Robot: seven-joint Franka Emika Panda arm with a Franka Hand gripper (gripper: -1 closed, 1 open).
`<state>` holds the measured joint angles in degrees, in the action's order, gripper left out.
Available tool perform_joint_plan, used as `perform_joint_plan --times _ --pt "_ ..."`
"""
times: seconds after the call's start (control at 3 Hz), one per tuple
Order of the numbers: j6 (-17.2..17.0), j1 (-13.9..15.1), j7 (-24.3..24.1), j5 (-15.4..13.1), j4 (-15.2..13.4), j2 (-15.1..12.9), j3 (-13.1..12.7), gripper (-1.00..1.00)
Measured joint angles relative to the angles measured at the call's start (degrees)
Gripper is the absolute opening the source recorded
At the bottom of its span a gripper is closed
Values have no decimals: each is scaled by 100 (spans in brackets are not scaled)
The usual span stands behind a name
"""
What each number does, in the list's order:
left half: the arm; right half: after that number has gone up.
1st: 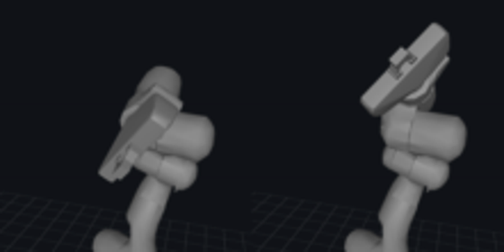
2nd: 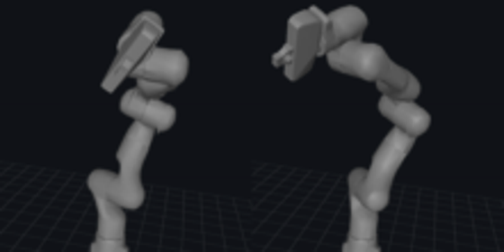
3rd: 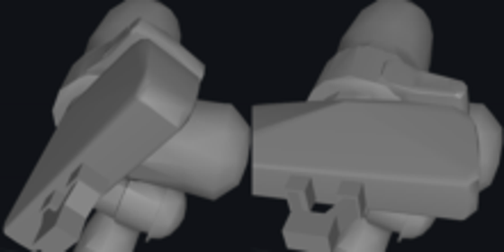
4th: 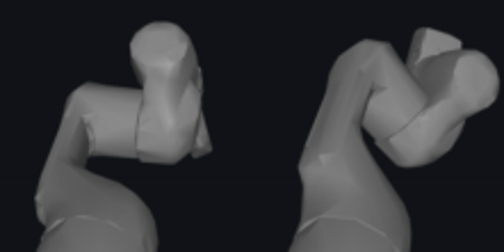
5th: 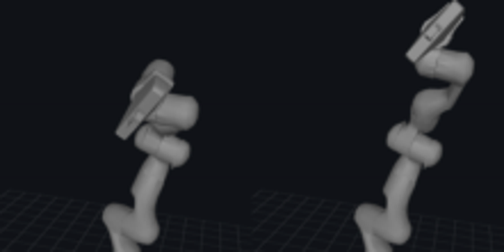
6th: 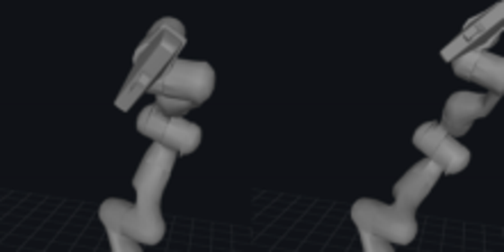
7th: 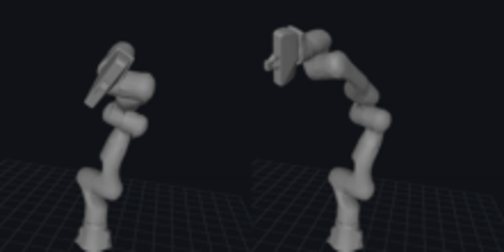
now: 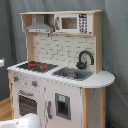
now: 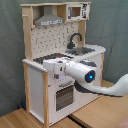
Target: Play with the kitchen
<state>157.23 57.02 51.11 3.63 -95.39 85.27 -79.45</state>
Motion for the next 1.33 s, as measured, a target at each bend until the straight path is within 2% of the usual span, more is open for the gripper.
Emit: perform_joint_plan --times 0.67,1.33 --pt "998 -505 4 0 -956 6 -268 100" --pt "1854 -993 51 0 -1880 3 -398 100"
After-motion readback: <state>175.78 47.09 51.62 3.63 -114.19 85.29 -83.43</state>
